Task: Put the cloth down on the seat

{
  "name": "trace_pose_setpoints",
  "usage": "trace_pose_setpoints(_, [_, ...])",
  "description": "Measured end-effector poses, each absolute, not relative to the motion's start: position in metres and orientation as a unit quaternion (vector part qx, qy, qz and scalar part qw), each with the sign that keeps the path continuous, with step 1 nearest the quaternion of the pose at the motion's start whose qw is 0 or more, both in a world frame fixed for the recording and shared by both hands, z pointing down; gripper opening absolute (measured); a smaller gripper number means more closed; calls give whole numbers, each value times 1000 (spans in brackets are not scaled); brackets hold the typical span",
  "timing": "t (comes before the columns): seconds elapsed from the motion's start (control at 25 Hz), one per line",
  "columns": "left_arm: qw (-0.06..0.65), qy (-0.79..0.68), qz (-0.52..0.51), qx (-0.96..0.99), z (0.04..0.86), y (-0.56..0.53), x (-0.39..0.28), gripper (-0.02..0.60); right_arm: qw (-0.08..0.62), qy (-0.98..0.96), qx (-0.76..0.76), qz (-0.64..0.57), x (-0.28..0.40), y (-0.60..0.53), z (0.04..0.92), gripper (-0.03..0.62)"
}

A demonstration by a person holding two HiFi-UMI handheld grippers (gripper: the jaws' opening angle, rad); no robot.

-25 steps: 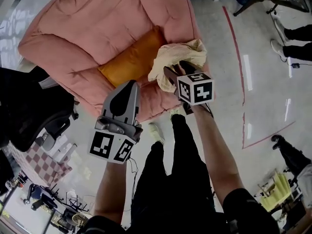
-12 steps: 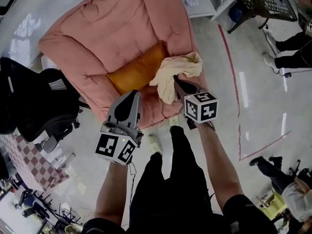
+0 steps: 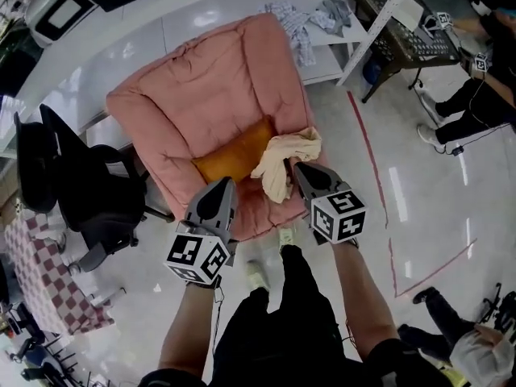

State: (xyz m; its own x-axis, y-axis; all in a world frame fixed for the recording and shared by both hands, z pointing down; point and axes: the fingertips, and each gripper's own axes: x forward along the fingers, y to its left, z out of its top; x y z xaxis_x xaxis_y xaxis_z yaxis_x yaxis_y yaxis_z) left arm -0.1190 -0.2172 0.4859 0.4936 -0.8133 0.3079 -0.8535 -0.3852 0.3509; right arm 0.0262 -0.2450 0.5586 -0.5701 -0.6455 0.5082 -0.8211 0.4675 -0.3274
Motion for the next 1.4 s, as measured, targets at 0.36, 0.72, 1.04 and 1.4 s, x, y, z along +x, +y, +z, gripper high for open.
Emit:
trace_pose_setpoints(0.36, [220,-488,28,844,420,-184,-126,6,101,-855,461,216,23,-205,453,8])
trace_pose_setpoints(0.72, [194,-482,23,854,348,-145,-135,6,53,-860,486,147,26,-165,356,5])
trace_pose_setpoints(1.04, [152,-482,3,863,282,-118,-141,6,21,-861,500,91,26,-137,282,5])
trace_pose_setpoints(1.4, [114,-488,-12,865,227,-91,-155,6,-9,-859,510,32,27,-105,216,5])
